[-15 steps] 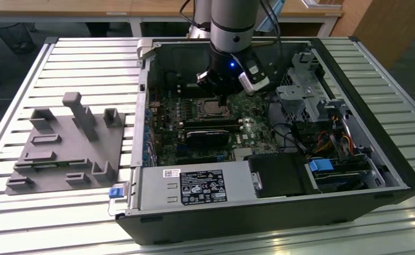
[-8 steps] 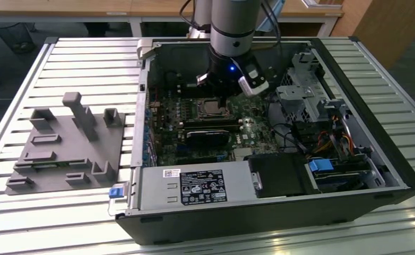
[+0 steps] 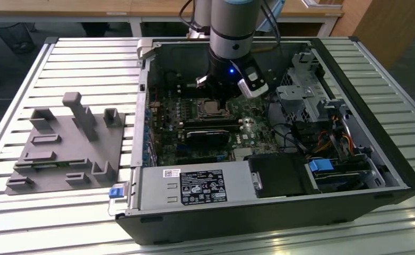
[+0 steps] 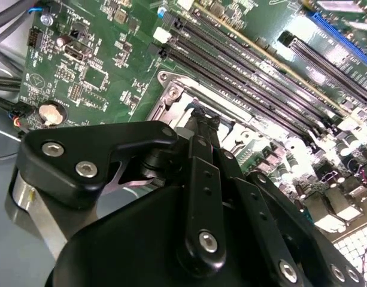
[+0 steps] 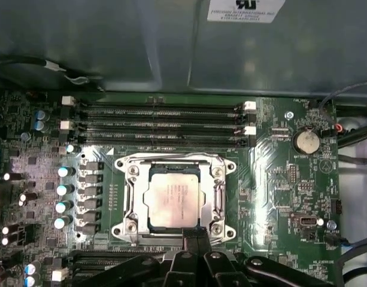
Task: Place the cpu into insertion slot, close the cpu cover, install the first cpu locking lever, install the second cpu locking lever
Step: 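Install the second cpu locking lever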
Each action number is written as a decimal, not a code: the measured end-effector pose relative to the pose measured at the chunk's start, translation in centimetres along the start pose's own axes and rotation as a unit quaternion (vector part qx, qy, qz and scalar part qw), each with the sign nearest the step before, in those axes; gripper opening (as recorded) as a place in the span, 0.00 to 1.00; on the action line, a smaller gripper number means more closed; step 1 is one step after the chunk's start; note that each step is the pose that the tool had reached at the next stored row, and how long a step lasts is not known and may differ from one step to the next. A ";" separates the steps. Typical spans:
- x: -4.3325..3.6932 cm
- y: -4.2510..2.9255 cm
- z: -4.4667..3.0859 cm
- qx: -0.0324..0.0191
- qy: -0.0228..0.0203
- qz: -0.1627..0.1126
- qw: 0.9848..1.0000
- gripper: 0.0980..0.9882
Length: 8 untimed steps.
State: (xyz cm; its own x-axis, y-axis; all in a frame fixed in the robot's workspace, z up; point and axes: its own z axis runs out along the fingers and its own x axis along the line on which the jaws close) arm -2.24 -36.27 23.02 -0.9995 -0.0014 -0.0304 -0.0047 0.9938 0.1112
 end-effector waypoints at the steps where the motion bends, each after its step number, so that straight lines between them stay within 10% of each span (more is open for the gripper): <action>1: 0.05 -0.13 0.01 0.000 0.000 0.000 1.000 0.01; 8: 0.71 -0.56 0.05 -0.002 0.000 0.000 1.000 0.01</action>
State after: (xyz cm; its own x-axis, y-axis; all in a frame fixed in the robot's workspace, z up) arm -2.94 -36.82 22.88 -0.9995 -0.0012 -0.0305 -0.0047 0.9933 0.1154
